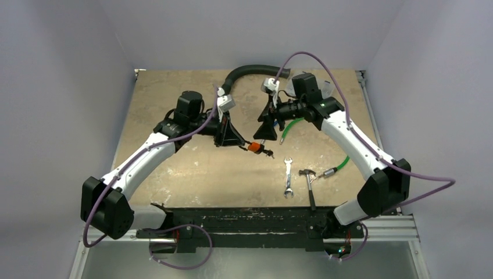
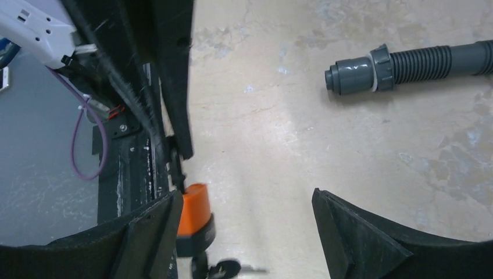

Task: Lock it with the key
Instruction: Lock the lock.

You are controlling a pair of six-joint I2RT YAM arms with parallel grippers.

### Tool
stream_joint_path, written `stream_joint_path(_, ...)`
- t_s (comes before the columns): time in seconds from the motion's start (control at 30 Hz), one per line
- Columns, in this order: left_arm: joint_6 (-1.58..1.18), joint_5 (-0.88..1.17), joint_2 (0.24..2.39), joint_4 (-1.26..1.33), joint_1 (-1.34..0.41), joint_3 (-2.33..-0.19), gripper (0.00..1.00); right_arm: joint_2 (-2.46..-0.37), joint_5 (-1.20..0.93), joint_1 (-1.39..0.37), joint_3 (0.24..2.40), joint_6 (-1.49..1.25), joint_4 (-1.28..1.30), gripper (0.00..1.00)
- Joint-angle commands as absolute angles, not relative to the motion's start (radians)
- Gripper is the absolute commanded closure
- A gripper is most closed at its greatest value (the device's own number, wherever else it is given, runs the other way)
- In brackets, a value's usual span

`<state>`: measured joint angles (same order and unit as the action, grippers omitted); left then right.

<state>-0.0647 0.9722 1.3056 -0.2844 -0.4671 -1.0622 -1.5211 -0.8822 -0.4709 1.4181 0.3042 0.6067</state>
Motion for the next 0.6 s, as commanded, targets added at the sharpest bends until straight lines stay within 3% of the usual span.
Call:
stream_joint_path(0.0, -0.254, 1.041, 1.269, -0.115, -0.417, -1.082, 1.00, -1.411, -0.947, -0.466, 1.341, 0.235, 0.444, 0.10)
stream_joint_path(0.33, -0.495, 1.064, 1.253, 0.190, -0.386, -0.992, 1.00, -1.311, -1.008, -0.466, 1.198, 0.209, 0.326, 0.07)
stream_joint_path(0.57, -0.702, 1.069, 1.245, 0.408, -0.376, -0.925, 1.00, -1.299, -1.020, -0.467, 1.107, 0.069, 0.072, 0.15)
